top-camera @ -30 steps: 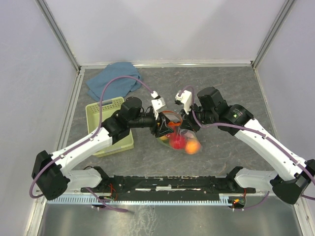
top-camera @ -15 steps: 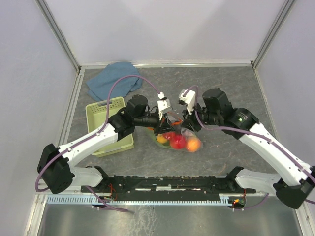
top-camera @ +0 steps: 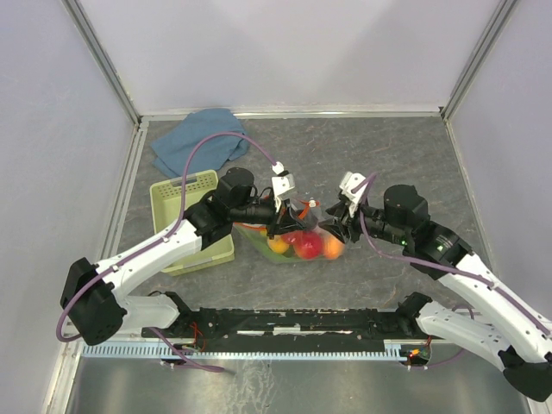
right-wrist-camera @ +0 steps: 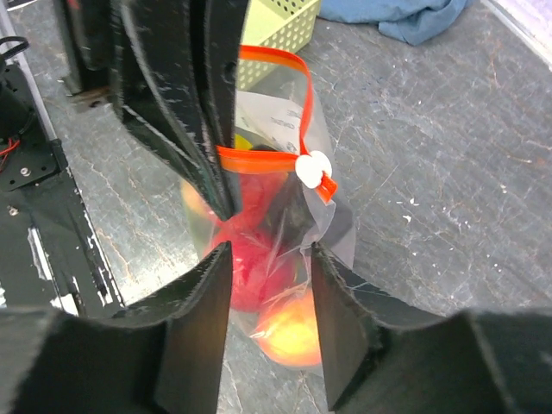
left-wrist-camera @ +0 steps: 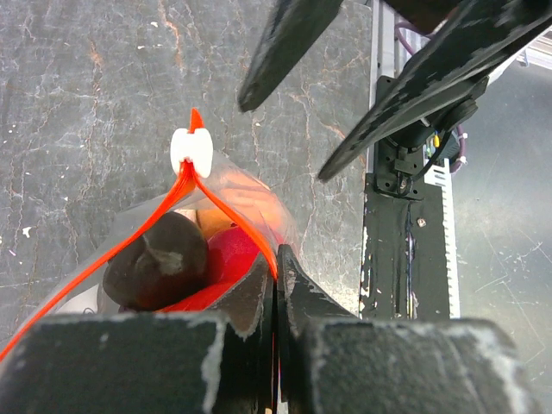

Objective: Place the food in the zip-top bag and seal the zipper
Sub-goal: Zip the zipper food storage bag at the center of the board.

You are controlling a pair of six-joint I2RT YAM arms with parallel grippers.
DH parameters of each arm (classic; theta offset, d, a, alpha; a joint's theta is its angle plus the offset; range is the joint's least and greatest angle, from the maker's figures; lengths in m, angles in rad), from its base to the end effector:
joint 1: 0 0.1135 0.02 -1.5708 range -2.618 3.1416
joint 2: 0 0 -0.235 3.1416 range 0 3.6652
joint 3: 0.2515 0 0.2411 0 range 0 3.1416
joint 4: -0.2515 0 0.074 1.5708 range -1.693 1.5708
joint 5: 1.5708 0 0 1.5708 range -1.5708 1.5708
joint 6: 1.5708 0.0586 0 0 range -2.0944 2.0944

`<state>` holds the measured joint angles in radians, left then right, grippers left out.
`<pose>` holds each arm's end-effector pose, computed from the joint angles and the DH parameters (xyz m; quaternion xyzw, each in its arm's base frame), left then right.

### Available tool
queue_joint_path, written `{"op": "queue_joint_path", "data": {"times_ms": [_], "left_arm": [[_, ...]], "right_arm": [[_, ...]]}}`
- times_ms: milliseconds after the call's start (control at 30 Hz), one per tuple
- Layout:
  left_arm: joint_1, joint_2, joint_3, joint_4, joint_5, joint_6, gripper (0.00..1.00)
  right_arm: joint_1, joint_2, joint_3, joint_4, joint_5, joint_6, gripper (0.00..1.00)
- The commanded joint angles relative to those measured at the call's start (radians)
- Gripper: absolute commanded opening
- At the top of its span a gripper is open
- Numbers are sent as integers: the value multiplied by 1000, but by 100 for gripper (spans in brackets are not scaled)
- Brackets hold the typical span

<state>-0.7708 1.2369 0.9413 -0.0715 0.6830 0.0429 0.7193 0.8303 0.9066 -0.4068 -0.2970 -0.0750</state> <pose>0.1861 -0.2323 0.2820 0.4815 0.6383 -0.4479 0.4003 0.1487 0.1530 0.3224 -0.3906 0.7089 0.2962 0.5071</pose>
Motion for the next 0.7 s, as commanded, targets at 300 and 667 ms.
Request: {"op": "queue_joint_path", "data": {"times_ms": [300, 667], "left_arm": [[-2, -23, 0, 73, 23, 29, 3], [-2, -19, 9, 65, 19, 35, 3]], "right_arm": [[-125, 31, -91, 310, -126, -1, 55], [-219, 111, -96, 362, -388, 8, 68]]}}
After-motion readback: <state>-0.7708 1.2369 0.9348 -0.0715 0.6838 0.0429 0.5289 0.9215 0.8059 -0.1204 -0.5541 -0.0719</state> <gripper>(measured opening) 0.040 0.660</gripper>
